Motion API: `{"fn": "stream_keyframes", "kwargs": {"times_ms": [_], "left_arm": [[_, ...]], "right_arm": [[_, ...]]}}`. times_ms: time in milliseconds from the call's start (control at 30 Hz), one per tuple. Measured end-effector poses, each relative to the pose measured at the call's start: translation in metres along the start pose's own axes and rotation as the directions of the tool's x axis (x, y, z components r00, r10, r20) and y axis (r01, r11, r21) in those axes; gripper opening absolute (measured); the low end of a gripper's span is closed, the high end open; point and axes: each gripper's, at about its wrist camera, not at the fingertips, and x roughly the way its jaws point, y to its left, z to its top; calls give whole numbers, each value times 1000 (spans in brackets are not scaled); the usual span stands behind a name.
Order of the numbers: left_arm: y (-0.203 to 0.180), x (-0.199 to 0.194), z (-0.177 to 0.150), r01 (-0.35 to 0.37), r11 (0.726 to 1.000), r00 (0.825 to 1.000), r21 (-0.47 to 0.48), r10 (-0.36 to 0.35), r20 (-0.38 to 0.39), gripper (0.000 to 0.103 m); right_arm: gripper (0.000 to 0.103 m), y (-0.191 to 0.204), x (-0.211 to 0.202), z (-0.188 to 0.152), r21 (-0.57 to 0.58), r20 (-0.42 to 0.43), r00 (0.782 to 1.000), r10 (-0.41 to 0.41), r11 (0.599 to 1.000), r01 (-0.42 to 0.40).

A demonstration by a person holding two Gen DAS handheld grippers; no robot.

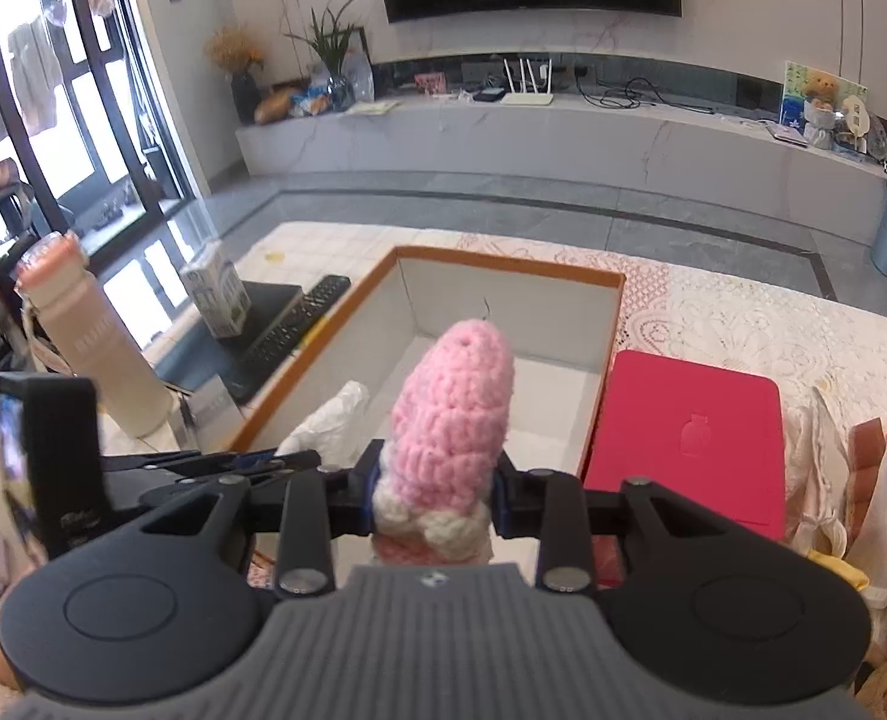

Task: Organize soft objects
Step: 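Drop the white tissue into the orange box while the right gripper carries the pink toy, then lower the pink knitted toy into the orange box and open the right gripper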

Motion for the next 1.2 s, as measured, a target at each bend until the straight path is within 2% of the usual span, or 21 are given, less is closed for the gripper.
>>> {"fn": "stream_keyframes", "kwargs": {"times_ms": [33, 67, 133, 167, 267, 300, 333, 467, 533, 633, 700, 767, 833, 967, 1100, 1200], "left_arm": [[0, -2, -1, 18, 1000, 1000, 2, -18, 11, 42], [0, -4, -2, 30, 1000, 999, 3, -30, 24, 61], [0, -6, -3, 46, 999, 998, 1, -46, 51, 73], [0, -6, -2, 47, 999, 997, -6, -46, 58, 75], [2, -13, -2, 42, 999, 995, -33, -38, 94, 78], [1, -19, -3, 19, 999, 993, -47, -14, 116, 78], [2, -25, -2, 0, 998, 990, -63, 9, 143, 78], [5, -52, -4, 18, 997, 967, -74, 1, 254, 86], [7, -58, -3, 13, 997, 960, -75, 8, 278, 87], [16, -55, 2, 26, 993, 968, -119, 5, 252, 87], [25, -54, 5, 69, 984, 972, -163, -29, 233, 87], [35, -54, 6, 121, 973, 970, -196, -74, 233, 87], [42, -52, 6, 143, 965, 969, -220, -91, 229, 87], [49, -42, 4, 121, 964, 979, -235, -76, 191, 87], [54, -34, 2, 90, 967, 986, -237, -52, 158, 87], [59, -30, 1, 99, 957, 991, -272, -70, 113, 87]], "right_arm": [[33, 0, 2, -1, 1, -4, 1000, 0, 1000, 0], [33, -1, 3, -1, 7, -6, 1000, 2, 1000, -2], [33, -1, 7, -3, 18, -20, 1000, 5, 1000, -4], [33, -2, 6, -4, 22, -22, 1000, 6, 1000, -5], [33, -5, 6, -6, 35, -26, 1000, -7, 999, 8], [33, -6, 5, -6, 41, -29, 1000, -11, 999, 13], [33, -6, 5, -6, 47, -31, 999, -14, 999, 16], [33, -4, 5, -5, 43, -45, 999, -20, 999, 22], [33, -1, 8, -4, 34, -58, 998, -25, 999, 27], [33, 4, 17, -5, 20, -81, 996, -46, 999, 48], [33, 6, 23, -7, 17, -90, 993, -73, 997, 75], [33, 6, 32, -9, 28, -106, 992, -67, 997, 70], [33, 6, 44, -8, 28, -121, 990, -78, 996, 82], [33, 6, 73, -6, 32, -160, 981, -110, 993, 116], [33, 5, 95, -3, 87, -200, 979, -42, 994, 60], [34, 15, 107, 3, 70, -207, 978, -12, 997, 27]]}}
